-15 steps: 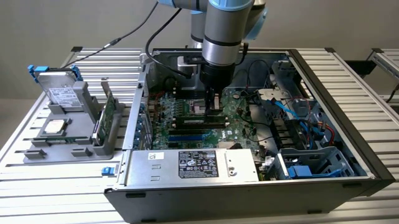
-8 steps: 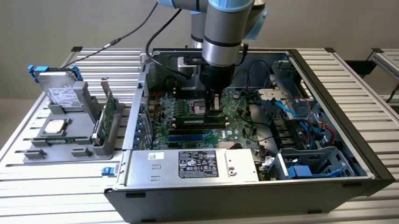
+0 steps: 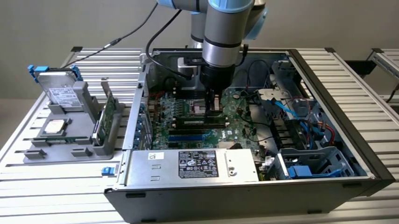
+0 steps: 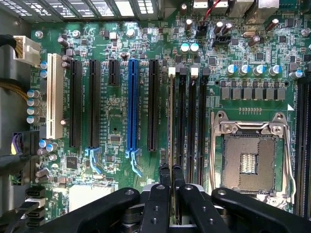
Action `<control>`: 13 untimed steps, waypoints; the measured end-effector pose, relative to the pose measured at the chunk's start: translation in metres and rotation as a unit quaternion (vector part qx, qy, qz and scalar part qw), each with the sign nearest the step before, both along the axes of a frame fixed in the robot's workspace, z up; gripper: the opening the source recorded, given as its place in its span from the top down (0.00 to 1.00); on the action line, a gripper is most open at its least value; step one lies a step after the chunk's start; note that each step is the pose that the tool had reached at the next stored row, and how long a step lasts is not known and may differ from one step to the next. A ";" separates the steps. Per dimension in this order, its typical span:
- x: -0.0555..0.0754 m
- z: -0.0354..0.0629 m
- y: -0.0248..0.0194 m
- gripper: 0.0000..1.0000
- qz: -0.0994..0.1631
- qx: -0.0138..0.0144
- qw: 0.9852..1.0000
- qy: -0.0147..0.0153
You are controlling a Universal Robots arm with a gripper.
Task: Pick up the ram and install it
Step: 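Insert the ram into the slot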
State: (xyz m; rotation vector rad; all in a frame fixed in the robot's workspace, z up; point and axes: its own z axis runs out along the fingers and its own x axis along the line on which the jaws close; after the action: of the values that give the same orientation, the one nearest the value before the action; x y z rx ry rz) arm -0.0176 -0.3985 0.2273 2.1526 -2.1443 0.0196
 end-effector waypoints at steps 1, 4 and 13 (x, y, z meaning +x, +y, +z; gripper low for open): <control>0.000 -0.0001 0.0000 0.87 0.000 0.000 1.000 0.000; 0.000 -0.0005 0.0000 0.87 0.000 0.000 1.000 0.000; 0.002 -0.0016 -0.0001 0.87 0.000 0.000 1.000 0.000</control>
State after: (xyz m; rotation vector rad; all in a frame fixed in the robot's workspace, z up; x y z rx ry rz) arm -0.0161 -0.3986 0.2257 2.1524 -2.1441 0.0194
